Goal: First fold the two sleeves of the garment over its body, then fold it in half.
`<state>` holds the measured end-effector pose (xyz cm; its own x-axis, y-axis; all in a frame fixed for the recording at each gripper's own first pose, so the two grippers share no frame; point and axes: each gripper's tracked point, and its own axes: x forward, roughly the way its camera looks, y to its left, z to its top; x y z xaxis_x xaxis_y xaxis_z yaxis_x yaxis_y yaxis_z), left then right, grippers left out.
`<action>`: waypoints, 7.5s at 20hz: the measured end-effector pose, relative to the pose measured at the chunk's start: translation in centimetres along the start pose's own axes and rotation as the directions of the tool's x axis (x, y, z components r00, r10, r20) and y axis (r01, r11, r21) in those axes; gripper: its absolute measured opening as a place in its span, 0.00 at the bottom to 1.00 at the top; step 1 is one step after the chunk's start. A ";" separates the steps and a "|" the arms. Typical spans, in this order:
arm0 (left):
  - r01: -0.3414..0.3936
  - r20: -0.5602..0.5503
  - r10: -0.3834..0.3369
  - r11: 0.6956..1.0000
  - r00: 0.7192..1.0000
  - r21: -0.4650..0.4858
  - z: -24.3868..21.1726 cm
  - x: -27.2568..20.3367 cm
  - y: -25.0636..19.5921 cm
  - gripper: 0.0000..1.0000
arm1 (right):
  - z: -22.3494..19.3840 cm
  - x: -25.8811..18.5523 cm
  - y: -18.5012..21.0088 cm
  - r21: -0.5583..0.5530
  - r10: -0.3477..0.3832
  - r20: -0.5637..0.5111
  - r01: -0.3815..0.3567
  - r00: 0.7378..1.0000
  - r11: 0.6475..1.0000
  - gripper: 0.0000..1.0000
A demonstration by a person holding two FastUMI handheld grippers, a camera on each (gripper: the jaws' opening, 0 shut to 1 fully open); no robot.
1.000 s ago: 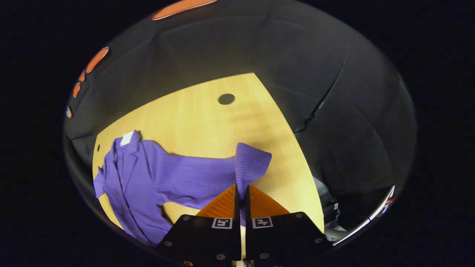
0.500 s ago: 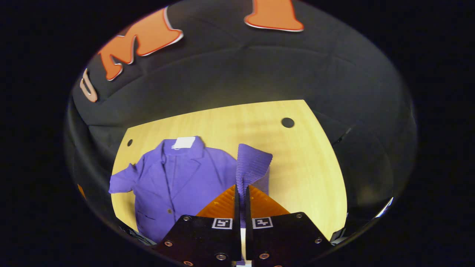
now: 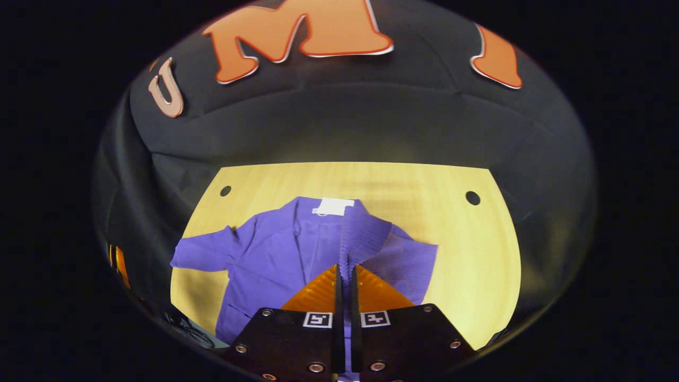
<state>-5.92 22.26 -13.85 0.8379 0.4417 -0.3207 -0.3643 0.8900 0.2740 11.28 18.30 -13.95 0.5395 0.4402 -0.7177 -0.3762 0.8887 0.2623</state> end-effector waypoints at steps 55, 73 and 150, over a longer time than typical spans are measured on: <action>0.134 -0.872 -0.286 0.958 0.396 -0.254 -26.8 16.3 -1.2 0.07 | -1.7 -13.2 0.5 0.048 -0.127 0.483 0.119 0.866 0.992 0.95; 0.577 -0.712 -0.556 0.776 0.430 -0.257 -5.6 8.2 -27.4 0.07 | -3.3 -16.0 -8.0 0.049 -0.179 0.599 0.188 0.780 0.981 0.95; 0.470 -0.835 -0.359 0.872 0.418 -0.139 -29.1 -19.5 -21.0 0.96 | -41.1 -3.8 -10.1 0.054 -0.043 -0.323 0.064 0.945 0.996 0.96</action>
<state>-26.42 -1.74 -39.71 0.1417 -0.0404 -0.9891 0.0199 0.9991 -0.0379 -17.94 2.41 -40.38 0.2830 0.3364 -0.8982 -0.2993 0.9207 0.2505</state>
